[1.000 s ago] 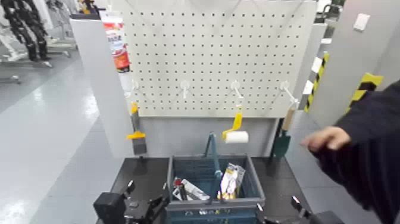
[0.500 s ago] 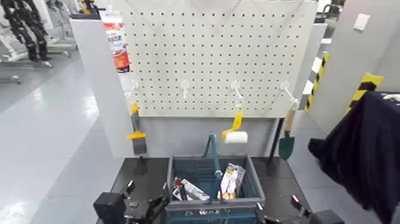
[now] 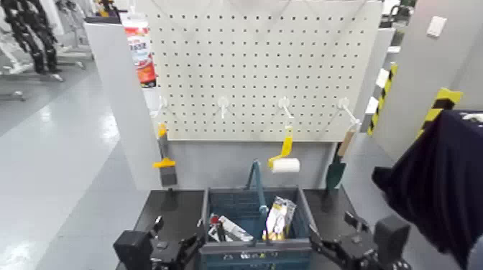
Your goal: Put the yellow roller into the crate.
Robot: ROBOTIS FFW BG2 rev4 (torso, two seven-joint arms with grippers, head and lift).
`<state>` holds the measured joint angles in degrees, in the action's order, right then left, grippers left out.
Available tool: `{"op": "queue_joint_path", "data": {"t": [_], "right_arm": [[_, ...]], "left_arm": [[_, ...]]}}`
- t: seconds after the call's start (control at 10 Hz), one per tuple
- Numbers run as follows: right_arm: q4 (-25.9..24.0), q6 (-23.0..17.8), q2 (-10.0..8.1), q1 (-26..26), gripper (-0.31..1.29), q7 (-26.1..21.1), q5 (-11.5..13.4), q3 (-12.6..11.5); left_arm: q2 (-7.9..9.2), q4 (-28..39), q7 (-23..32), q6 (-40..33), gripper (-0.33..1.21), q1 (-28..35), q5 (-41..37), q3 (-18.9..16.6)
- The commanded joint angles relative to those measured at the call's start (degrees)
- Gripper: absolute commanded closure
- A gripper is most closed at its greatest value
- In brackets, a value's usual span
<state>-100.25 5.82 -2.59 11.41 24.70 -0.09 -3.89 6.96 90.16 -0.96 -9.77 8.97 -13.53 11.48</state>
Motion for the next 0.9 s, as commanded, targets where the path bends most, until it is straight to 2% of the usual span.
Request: {"op": "queue_joint_path", "data": {"t": [0.1,0.5,0.9], "right_arm": [[2.5,2.0,-1.72,-5.6,0.14,1.6,0.7,0.3],[6.8,1.9,-3.48,-12.6,0.14,4.2,1.1,1.2],[15.1,-0.7,-5.24,-21.1,0.14,7.1,0.0,2.7]], "left_arm": [[0.07,-0.2,0.0,-0.3,0.17,-0.3,-0.1,0.0],[0.07,-0.3,0.0,-0.7,0.17,-0.4,-0.1,0.0],[-0.02,-0.5,0.0,-0.8,0.17,-0.4,-0.2,-0.1]]}}
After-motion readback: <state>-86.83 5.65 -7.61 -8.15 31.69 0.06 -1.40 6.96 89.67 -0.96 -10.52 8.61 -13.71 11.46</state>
